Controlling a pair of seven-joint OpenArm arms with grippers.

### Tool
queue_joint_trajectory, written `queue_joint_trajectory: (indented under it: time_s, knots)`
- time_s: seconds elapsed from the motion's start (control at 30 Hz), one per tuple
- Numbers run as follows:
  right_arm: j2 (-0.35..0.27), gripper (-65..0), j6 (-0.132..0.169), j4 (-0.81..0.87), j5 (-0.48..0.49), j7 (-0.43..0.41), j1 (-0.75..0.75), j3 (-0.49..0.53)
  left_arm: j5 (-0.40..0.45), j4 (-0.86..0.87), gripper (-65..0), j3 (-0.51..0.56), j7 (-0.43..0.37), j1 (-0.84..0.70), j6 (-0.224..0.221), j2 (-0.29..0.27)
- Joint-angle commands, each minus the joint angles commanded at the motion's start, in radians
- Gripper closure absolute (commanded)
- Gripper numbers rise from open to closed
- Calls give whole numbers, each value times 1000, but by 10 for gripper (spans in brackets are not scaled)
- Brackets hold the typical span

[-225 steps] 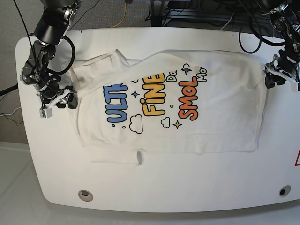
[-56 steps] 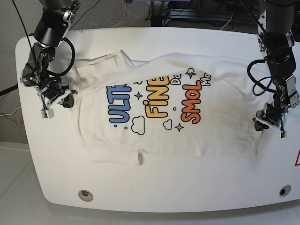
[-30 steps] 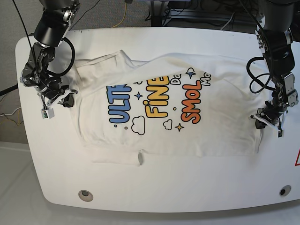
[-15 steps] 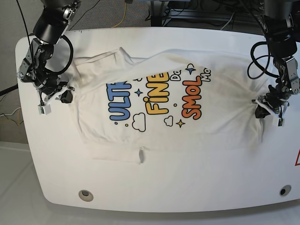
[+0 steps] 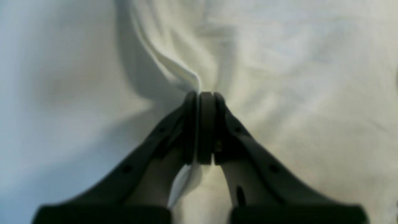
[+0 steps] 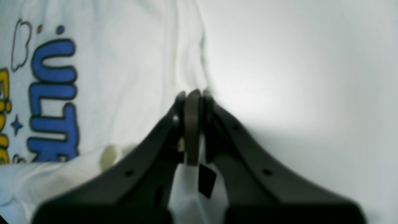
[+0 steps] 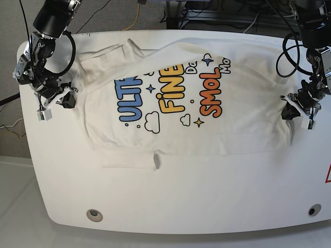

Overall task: Fold the T-shirt properly
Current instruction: 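Drag the shirt with both grippers to straighten it on the table, then open both grippers and release the shirt edges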

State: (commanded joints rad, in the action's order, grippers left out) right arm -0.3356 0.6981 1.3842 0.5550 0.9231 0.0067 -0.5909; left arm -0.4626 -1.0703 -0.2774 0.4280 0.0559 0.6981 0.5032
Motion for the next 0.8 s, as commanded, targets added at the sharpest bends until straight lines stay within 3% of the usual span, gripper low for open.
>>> queue_joint_trajectory:
  time_s: [0.1, 0.17, 0.37, 0.5, 0.53, 0.57, 0.63, 0.7, 0.8]
  knots:
    - [1, 0, 0, 34, 3, -12, -30, 0, -16, -37, 0, -2, 18, -24, -28, -9]
    - [-2, 0, 0, 82, 17, -63, -101, -1, -39, -97, 0, -10, 37, -66, -78, -24]
    - [-3, 0, 0, 51, -7, -152, -112, 12, -24, -118, 0, -7, 34, -90, -76, -34]
    - [-2, 0, 0, -61, -131, -285, -42, 46, 2, -87, 0, 0, 19, -74, -72, -38]
    - [0, -16, -19, -137, -237, -365, 19, 58, 16, -73, 0, 2, 17, -55, -70, -38]
    - [3, -69, -69, -212, -342, -446, 81, 71, 30, -59, 0, 4, 15, -37, -68, -37]
    - [3, -154, -110, -259, -398, -490, 114, 78, 36, -52, 0, 6, 13, -27, -72, -38]
    - [2, -235, -122, -283, -402, -506, 129, 77, 37, -51, 0, 7, 7, -20, -73, -36]
    - [5, -284, -92, -272, -336, -486, 116, 68, 29, -61, 0, 3, -5, -17, -66, -31]
